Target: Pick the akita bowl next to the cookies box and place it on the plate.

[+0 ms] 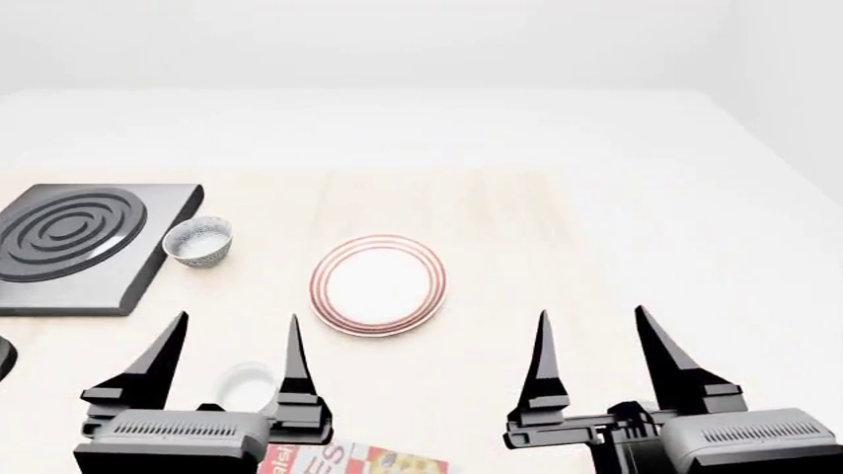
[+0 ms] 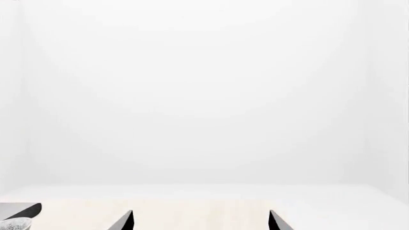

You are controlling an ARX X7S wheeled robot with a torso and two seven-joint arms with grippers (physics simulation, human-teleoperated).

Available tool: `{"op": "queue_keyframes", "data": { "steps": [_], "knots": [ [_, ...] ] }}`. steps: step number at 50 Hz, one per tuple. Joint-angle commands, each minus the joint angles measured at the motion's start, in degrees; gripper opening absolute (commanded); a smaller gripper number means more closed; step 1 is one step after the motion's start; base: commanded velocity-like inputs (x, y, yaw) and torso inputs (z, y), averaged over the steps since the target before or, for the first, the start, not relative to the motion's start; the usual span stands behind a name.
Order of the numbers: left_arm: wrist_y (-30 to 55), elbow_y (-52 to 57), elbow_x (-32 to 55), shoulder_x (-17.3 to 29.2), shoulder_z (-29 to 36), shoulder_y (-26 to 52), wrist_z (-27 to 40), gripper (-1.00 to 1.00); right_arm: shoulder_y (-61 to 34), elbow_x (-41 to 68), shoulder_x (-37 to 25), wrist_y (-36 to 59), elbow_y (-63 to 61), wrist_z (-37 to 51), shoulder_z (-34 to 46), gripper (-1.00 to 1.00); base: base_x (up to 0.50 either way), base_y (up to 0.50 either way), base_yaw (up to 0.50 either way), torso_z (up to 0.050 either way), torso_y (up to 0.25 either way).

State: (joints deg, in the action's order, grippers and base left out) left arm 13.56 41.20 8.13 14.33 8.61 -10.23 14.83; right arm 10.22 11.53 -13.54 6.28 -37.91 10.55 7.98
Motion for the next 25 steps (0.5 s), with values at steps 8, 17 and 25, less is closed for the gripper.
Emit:
{"op": "queue_keyframes", "data": {
  "steps": [8,17,25],
  "knots": [
    [-0.04,0.42,0.7,1.02,0.25,-0.03,1.01,1.0,-6.07,12.71,-6.84,18.51,-14.04,4.16,-7.92,1.0,0.0,0.0,0.0,0.0,0.0],
    [0.4,0.92,0.28,1.46,0.97,0.08,1.55,1.0,-21.29,55.96,-28.76,43.41,-20.78,15.1,-24.46,1.0,0.0,0.0,0.0,0.0,0.0],
    [1.01,0.75,-0.15,1.75,1.62,0.27,1.86,1.0,-22.03,97.58,-55.53,47.06,-4.07,28.87,-37.34,1.0,0.0,0.0,0.0,0.0,0.0]
  ]
}}
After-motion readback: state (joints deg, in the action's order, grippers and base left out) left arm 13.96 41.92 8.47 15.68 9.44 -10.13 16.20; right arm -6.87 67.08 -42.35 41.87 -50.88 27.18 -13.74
